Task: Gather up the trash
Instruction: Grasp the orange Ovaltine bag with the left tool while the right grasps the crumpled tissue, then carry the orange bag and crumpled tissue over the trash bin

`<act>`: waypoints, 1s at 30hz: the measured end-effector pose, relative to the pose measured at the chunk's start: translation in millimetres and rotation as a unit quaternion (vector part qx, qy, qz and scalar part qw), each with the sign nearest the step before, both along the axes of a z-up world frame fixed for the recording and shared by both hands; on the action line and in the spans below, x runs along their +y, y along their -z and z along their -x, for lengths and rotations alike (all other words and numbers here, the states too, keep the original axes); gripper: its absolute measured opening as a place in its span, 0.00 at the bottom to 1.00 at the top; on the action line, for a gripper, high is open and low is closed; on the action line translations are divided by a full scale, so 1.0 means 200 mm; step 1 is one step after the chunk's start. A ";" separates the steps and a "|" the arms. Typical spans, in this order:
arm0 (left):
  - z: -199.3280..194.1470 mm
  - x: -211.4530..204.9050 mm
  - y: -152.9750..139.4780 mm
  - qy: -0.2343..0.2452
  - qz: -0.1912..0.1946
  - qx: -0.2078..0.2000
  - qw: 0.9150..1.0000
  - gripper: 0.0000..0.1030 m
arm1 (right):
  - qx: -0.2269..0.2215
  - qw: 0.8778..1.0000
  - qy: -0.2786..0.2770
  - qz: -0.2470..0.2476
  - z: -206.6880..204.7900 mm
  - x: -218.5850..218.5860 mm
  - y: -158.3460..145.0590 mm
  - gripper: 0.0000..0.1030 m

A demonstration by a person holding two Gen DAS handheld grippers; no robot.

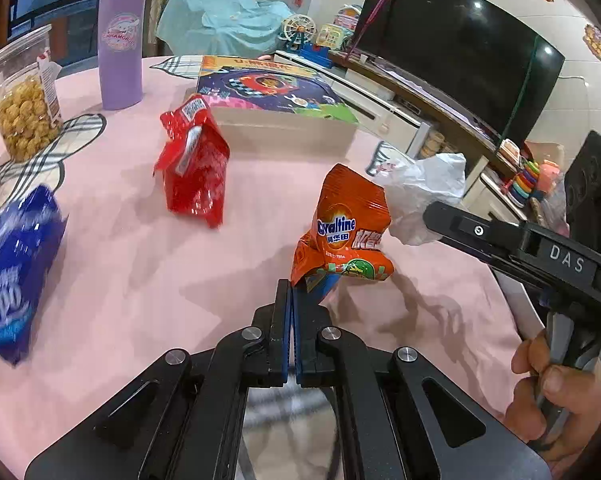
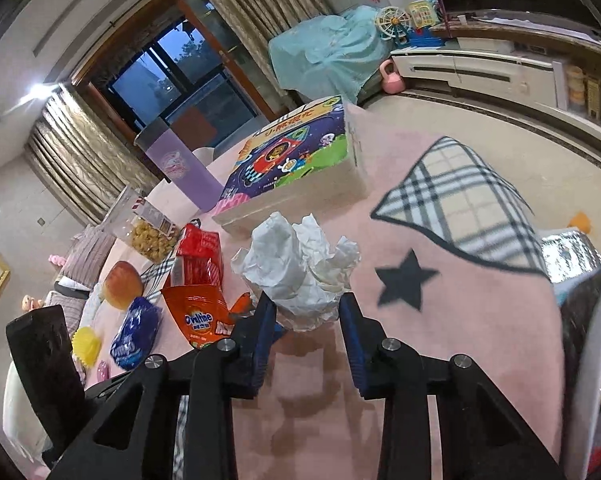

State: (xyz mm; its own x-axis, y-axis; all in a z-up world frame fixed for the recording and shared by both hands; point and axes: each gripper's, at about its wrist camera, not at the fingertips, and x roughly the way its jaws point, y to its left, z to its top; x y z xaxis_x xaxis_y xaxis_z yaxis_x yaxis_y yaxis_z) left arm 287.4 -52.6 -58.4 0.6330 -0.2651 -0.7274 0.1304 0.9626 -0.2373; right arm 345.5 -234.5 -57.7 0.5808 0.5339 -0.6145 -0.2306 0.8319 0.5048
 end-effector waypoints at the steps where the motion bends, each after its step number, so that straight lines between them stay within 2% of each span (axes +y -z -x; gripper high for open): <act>1: 0.03 -0.01 0.00 0.001 0.001 -0.001 1.000 0.00 | -0.001 1.000 0.002 0.000 0.03 -0.01 0.00 0.32; 15: 0.32 -0.18 -0.06 0.044 0.010 -0.005 0.999 0.00 | -0.008 0.999 0.043 0.002 0.42 -0.21 -0.03 0.32; 30: 0.47 -0.44 -0.14 0.098 0.004 -0.017 0.995 0.00 | -0.018 0.995 0.102 -0.007 0.72 -0.46 -0.05 0.32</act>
State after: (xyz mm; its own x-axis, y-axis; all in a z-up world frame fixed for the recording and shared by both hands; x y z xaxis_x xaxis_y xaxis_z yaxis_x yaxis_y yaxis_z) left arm 192.6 -139.7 -31.0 0.5931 -0.3924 -0.7031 0.3241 0.9157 -0.2377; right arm 201.8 -326.1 -46.7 0.6986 0.4116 -0.5852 -0.0762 0.8561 0.5112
